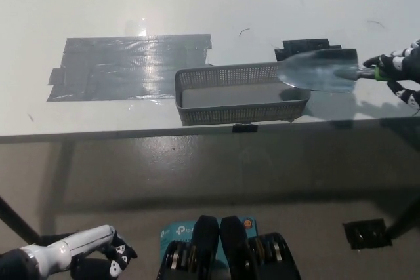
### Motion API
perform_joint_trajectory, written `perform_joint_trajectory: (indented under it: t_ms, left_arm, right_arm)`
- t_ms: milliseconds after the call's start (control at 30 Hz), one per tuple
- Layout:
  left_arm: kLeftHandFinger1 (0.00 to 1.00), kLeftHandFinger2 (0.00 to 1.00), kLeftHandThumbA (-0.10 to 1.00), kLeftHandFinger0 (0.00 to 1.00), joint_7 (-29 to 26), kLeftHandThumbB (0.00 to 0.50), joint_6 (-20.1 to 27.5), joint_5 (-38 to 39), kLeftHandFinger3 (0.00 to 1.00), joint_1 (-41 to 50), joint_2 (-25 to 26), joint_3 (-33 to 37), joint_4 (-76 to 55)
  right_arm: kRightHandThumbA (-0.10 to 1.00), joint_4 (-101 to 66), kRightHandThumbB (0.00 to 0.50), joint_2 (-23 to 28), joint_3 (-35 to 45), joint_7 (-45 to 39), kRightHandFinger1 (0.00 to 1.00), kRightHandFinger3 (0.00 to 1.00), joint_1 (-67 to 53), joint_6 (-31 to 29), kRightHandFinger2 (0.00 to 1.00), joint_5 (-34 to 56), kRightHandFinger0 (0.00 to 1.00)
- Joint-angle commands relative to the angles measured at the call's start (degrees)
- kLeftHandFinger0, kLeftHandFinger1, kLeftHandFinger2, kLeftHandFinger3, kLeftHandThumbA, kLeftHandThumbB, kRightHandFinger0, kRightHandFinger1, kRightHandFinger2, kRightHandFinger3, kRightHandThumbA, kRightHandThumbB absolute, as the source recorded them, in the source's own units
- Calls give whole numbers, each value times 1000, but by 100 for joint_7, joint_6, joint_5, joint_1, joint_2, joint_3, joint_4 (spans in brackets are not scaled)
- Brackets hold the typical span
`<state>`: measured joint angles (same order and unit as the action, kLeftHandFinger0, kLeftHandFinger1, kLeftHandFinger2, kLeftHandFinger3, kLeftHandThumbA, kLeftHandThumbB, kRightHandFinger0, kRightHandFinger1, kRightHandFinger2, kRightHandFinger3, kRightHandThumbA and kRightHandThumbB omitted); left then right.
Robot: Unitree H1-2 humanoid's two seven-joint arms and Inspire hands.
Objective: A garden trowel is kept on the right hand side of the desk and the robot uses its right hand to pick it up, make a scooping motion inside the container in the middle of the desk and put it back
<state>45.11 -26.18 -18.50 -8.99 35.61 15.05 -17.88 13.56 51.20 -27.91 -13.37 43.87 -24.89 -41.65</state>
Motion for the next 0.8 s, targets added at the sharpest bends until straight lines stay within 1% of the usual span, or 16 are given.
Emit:
perform_joint_trajectory:
  t_ms: [0,67,100,167,233,300,367,400,500,533,567,600,633,667,733,767]
  left_arm:
    - [704,749,1000,816,84,495,-75,-101,792,-64,95,-56,-181]
    - [696,742,1000,805,67,500,-75,-118,787,-78,101,-26,-131]
    - [701,744,1000,817,67,500,-75,-96,786,-90,106,-11,-108]
    - [711,750,1000,840,109,500,-75,-93,787,-96,107,-18,-116]
    - [690,737,1000,808,82,500,-75,-99,779,-85,101,8,-144]
    - [707,740,1000,824,104,500,-75,-156,783,-61,81,1,-156]
    - [707,735,1000,830,84,484,-75,-102,781,-71,87,7,-147]
    - [714,743,1000,841,104,488,-75,-100,789,-80,91,-2,-153]
    - [724,760,1000,871,185,496,-75,-148,798,-142,61,-24,-137]
    - [723,767,1000,869,180,480,-75,-80,799,-172,70,-9,-136]
    - [723,781,1000,859,186,471,-75,-19,797,-189,67,-16,-132]
    - [718,780,1000,850,188,477,-75,-7,787,-205,55,-20,-132]
    - [704,764,1000,841,173,476,-75,7,772,-192,22,-70,-132]
    - [699,760,1000,838,176,476,-75,3,768,-194,5,-91,-133]
    - [697,760,1000,847,244,455,-75,-44,780,-227,-15,-125,-154]
    - [699,759,1000,850,264,496,-75,-55,777,-272,7,-94,-153]
  right_arm:
    - [-100,138,0,195,30,-2,48,334,620,-204,430,-95,0]
    - [-100,106,0,97,125,-259,1,267,675,-195,381,-232,0]
    - [-100,73,0,33,134,-399,5,345,740,-193,383,-285,0]
    - [-100,89,1,-12,-2,-246,0,269,860,-203,320,-315,0]
    - [-100,-2,0,-84,-24,-381,0,264,953,-203,325,-357,0]
    - [-100,-99,50,-90,-211,-197,0,196,1060,-204,327,-548,0]
    - [-100,-119,14,-119,-330,-220,1,180,1177,-204,330,-530,0]
    - [-100,-133,30,-107,-425,-125,0,150,1223,-204,306,-528,0]
    - [-100,-219,71,-3,-786,192,0,185,1378,-204,287,-602,0]
    - [-100,-348,83,84,-1023,393,0,107,1469,-204,294,-708,0]
    - [-100,-409,84,142,-1197,496,0,92,1530,-204,259,-706,0]
    - [-100,-408,133,200,-1330,657,0,102,1565,-204,247,-720,0]
    - [-100,-481,206,325,-1593,840,0,226,1615,-204,216,-860,0]
    - [-100,-512,232,378,-1679,864,0,269,1638,-204,138,-891,0]
    - [-100,-577,224,519,-1857,687,0,325,1681,-204,27,-807,0]
    - [-100,-620,187,573,-1801,569,0,350,1619,-204,26,-802,0]
